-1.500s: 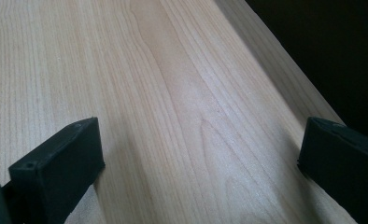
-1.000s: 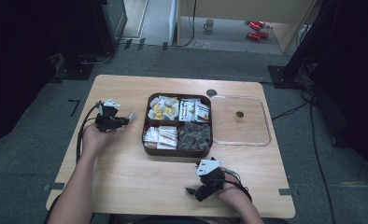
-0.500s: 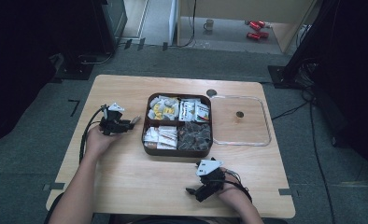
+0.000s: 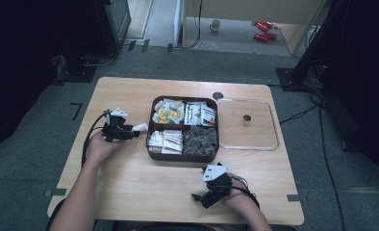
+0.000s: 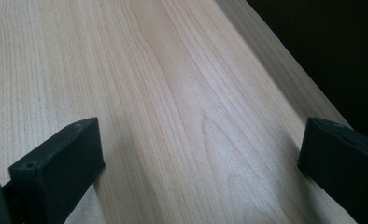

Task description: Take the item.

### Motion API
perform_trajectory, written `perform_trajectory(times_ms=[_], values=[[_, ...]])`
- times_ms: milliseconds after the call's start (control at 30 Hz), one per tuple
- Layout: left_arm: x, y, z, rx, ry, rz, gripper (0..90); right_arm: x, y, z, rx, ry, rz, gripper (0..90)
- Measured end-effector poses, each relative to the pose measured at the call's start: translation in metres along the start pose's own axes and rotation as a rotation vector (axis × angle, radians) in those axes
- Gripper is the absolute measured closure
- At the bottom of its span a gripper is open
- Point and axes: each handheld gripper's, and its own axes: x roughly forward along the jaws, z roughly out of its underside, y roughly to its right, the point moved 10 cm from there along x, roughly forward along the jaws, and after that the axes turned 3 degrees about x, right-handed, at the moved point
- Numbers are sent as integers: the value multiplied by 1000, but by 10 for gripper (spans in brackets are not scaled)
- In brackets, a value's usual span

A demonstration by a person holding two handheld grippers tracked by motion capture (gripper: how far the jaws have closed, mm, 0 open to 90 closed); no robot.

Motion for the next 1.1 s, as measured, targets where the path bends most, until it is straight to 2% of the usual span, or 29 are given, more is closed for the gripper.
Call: perform_trajectory(times_ms=[33,267,500,833,1100], values=[[-3,1,-2,0,14,1,489,0,0,0,0,0,0,0],[-7,-1,-4,-7,32,-8,488,0,0,0,0,0,0,0],[-22,-6,-7,-25,73,-22,456,0,0,0,0,0,0,0],[-36,-13,-1,-32,89,-42,431,0,0,0,-1,1,-2,0],[-45,-22,8,-52,103,-58,422,0,0,0,-4,1,-4,0]])
